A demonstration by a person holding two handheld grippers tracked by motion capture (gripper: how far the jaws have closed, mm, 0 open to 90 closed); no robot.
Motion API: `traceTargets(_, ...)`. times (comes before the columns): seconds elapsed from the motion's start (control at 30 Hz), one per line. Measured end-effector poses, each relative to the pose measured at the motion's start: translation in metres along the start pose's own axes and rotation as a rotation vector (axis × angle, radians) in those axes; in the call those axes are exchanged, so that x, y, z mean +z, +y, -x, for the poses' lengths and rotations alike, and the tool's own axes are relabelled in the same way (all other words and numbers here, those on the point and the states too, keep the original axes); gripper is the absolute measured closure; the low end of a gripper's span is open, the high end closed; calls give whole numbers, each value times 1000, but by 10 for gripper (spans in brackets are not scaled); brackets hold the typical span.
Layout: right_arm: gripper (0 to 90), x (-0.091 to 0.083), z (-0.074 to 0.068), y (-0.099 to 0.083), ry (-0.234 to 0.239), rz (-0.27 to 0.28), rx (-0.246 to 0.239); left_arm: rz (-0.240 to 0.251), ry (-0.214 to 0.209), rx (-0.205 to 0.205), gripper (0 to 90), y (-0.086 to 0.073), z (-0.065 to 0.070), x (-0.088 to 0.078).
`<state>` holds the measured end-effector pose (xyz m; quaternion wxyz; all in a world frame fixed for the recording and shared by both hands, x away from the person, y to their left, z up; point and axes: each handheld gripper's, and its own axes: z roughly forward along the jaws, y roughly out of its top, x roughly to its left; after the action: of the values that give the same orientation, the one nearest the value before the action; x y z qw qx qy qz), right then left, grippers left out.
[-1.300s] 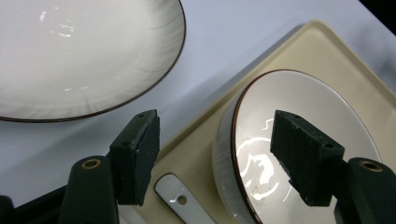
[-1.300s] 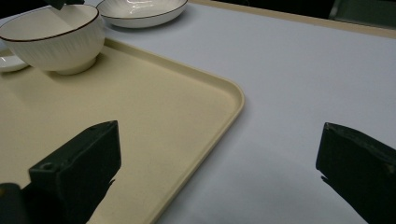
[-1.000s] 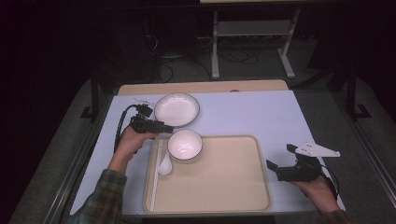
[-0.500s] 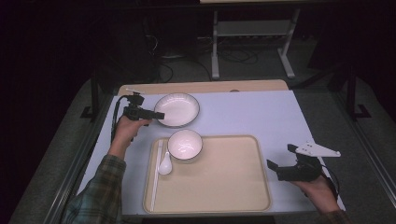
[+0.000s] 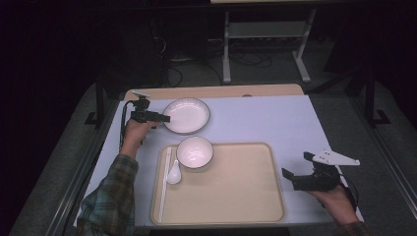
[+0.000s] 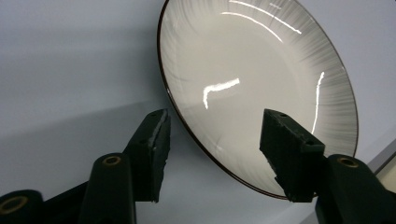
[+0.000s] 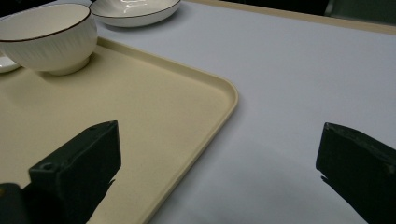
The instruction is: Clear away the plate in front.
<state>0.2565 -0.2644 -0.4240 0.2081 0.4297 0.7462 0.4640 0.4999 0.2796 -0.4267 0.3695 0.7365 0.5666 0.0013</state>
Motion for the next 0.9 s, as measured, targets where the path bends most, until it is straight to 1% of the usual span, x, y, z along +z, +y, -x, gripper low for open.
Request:
traceTargets(0.1,0,0,0,0,0,-1,0,-8,-11,-18,459,-1,-3,4)
traceTargets(0.17,0,0,0,0,-2,-2,1,-9,-6,-27,466,-1,-5,6)
traceTargets(0.23,0,0,1,0,-2,-2,1,-18,-11,-38,475,-1,-6,9)
traceTargets(0.3,0,0,1,0,-2,-1,1,-24,-19,-48,512,-2,-7,12)
traceTargets(0.43,0,0,1,0,-2,0,2,-25,-24,-53,552,-2,-7,15)
traceTargets(0.5,0,0,1,0,-1,0,2,-32,-29,-58,589,-2,-7,17)
traceTargets(0.53,0,0,1,0,-1,0,2,-30,-31,-61,589,-2,-7,18)
traceTargets(0.57,0,0,1,0,-1,1,2,-26,-33,-68,615,-2,-7,19)
traceTargets(0.63,0,0,1,0,-1,2,2,-26,-29,-71,634,-1,-7,19)
traceTargets(0.67,0,0,1,0,-1,2,2,-30,-20,-69,634,-1,-7,19)
traceTargets(0.7,0,0,1,0,-1,2,2,-43,-11,-71,669,0,-7,19)
traceTargets(0.73,0,0,1,0,-1,2,2,-43,-11,-71,675,0,-7,19)
traceTargets(0.77,0,0,0,0,0,1,2,-55,-5,-72,676,2,-6,20)
traceTargets(0.87,0,0,0,0,1,2,1,-66,-4,-79,691,4,-6,20)
traceTargets(0.9,0,0,0,0,2,2,1,-72,-8,-88,699,4,-7,19)
